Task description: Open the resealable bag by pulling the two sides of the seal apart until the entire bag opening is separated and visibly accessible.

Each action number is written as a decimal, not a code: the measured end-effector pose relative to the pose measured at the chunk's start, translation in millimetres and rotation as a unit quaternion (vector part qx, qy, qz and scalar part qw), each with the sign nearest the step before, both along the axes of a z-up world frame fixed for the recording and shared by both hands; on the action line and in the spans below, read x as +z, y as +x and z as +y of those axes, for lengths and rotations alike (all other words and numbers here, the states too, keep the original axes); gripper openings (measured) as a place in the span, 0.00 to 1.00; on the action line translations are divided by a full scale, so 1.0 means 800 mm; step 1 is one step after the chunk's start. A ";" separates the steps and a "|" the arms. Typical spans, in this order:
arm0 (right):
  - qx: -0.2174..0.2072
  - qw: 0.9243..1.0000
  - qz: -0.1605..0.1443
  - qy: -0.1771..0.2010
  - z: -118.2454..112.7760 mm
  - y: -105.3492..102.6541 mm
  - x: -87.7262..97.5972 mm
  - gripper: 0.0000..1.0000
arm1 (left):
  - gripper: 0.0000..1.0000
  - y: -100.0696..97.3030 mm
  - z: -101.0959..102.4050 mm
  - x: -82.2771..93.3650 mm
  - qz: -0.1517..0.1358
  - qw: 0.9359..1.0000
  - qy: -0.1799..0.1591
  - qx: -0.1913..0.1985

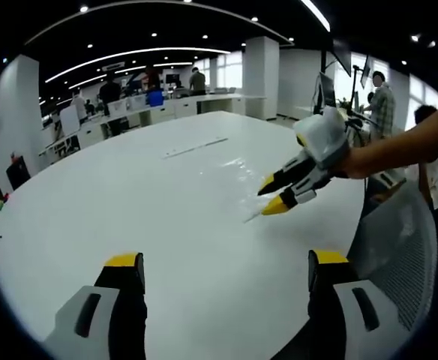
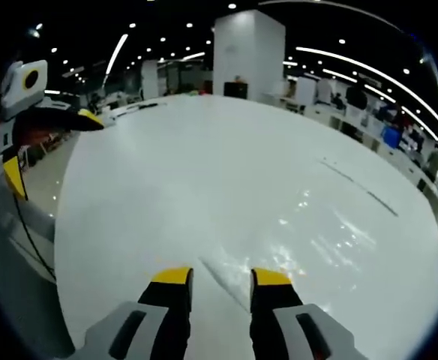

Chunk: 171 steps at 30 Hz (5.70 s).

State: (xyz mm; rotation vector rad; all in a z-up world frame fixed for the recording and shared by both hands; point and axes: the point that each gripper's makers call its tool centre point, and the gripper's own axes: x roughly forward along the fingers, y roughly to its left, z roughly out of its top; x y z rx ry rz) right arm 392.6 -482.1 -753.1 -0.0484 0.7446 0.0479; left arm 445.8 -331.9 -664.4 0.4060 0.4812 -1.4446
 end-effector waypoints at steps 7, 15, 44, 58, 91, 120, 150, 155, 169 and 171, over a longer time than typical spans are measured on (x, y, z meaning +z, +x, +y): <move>0.017 1.000 0.015 -0.010 -0.001 0.003 -0.011 0.24 | 0.88 0.000 0.002 -0.004 -0.002 1.000 0.008 -0.003; 0.029 0.999 0.026 -0.035 -0.005 0.004 -0.020 0.14 | 0.87 0.002 0.004 -0.003 -0.002 1.000 0.010 0.000; 0.163 0.960 0.059 -0.219 0.003 0.008 -0.031 0.05 | 0.84 0.013 0.012 -0.001 0.003 1.000 0.010 0.021; 0.160 0.960 0.058 -0.223 0.000 0.007 -0.029 0.00 | 0.82 0.012 0.015 -0.002 0.006 1.000 0.007 0.025; 0.176 0.965 0.044 -0.192 0.032 -0.020 0.012 0.00 | 0.79 -0.011 -0.002 0.000 -0.003 1.000 0.009 -0.010; 0.255 0.952 0.032 -0.165 0.112 -0.053 0.044 0.00 | 0.68 -0.050 0.011 -0.019 -0.048 0.994 0.057 -0.075; 0.279 0.949 0.022 -0.146 0.154 -0.061 0.051 0.00 | 0.42 -0.082 -0.006 -0.033 -0.144 0.969 0.078 -0.184; 0.283 0.948 0.024 -0.144 0.162 -0.061 0.050 0.00 | 0.39 -0.090 -0.011 -0.035 -0.161 0.962 0.082 -0.207; 0.295 0.945 0.017 -0.139 0.179 -0.055 0.054 0.00 | 0.29 -0.110 -0.018 -0.038 -0.191 0.944 0.089 -0.254; 0.299 0.944 0.016 -0.140 0.182 -0.055 0.054 0.00 | 0.26 -0.112 -0.018 -0.039 -0.197 0.941 0.089 -0.262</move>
